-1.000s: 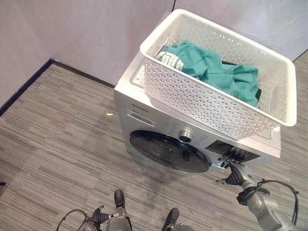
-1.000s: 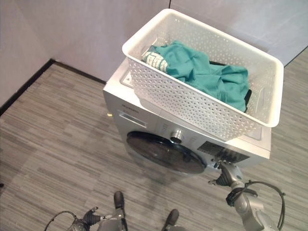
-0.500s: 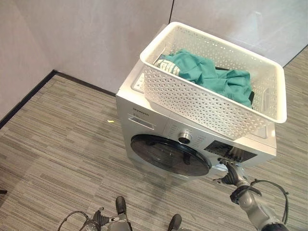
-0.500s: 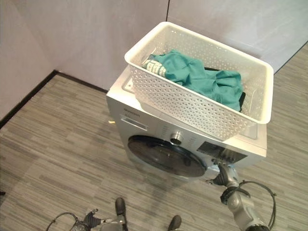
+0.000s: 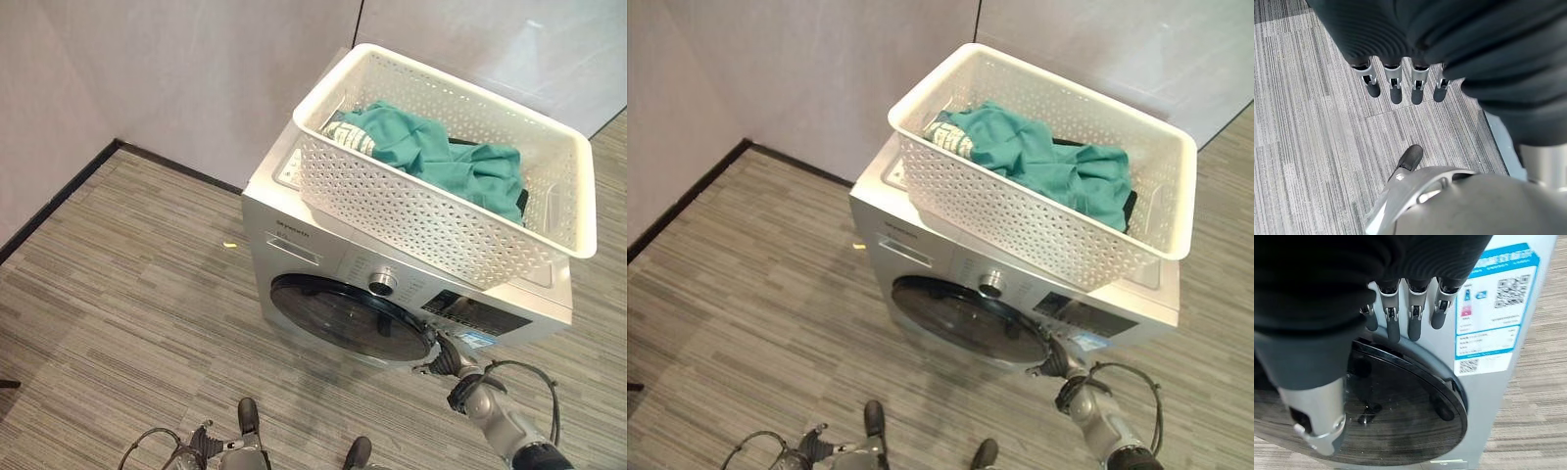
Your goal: Grab the laundry basket,head to the washer,open it,put in the laundry and shut it.
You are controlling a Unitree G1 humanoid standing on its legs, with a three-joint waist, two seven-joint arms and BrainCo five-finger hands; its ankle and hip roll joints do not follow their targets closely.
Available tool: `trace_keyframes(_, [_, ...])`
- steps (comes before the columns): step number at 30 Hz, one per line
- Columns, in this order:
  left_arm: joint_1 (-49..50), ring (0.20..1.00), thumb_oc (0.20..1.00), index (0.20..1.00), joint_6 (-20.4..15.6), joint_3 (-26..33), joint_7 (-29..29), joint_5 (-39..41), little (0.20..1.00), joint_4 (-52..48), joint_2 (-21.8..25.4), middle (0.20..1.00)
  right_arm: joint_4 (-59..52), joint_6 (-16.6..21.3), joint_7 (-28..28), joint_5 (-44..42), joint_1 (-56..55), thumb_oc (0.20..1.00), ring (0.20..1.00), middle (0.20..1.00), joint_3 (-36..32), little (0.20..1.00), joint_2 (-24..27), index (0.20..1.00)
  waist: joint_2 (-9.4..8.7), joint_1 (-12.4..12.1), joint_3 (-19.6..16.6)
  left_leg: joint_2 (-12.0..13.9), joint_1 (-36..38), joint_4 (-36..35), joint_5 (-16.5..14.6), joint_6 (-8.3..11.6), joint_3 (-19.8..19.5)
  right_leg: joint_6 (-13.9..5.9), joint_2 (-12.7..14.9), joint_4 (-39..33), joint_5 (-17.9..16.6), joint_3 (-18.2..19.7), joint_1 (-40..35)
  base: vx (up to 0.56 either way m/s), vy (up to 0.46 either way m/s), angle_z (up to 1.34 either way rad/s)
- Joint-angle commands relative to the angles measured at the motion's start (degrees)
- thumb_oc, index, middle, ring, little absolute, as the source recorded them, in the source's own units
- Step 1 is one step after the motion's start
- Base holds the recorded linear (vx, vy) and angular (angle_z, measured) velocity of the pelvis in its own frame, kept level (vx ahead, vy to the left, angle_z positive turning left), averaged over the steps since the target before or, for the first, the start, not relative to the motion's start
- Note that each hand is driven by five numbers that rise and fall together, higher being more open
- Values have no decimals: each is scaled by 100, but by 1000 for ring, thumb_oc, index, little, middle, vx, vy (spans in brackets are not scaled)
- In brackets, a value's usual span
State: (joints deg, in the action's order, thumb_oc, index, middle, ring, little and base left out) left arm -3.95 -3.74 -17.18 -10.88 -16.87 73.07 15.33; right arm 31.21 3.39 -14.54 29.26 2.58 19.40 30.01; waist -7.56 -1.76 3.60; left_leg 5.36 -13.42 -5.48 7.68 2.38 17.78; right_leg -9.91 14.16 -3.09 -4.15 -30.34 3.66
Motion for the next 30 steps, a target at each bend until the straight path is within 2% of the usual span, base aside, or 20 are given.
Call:
trace_keyframes(1, [-50,1000,1000,1000,-171,-379,-97,-194,1000,294,-513,1000,146,45,-387,247,415,1000,1000,1000,-25,1000,248,1000,132,-181,199,250,292,48,-476,336,23,-509,347,-191,-985,266,157,0,0,0])
trace_keyframes(11, [-42,1000,1000,1000,-194,-417,-198,-274,1000,402,-523,1000,717,100,-556,357,478,1000,1000,1000,247,1000,95,1000,152,-172,211,238,273,48,-470,340,37,-509,346,-191,-1009,276,185,0,0,0])
trace_keyframes(13, [-51,1000,1000,1000,-201,-475,-226,-292,1000,465,-533,1000,1422,140,-674,300,627,1000,1000,1000,437,1000,-105,1000,161,-192,200,227,276,48,-466,345,44,-509,359,-191,-1005,267,187,0,0,0])
trace_keyframes(30, [-14,1000,1000,1000,-171,-443,-336,-386,1000,681,-507,1000,1923,205,-749,423,1061,1000,1000,1000,972,1000,-483,1000,158,-282,154,157,274,48,-447,348,29,-509,427,-191,-980,251,175,2,1,0])
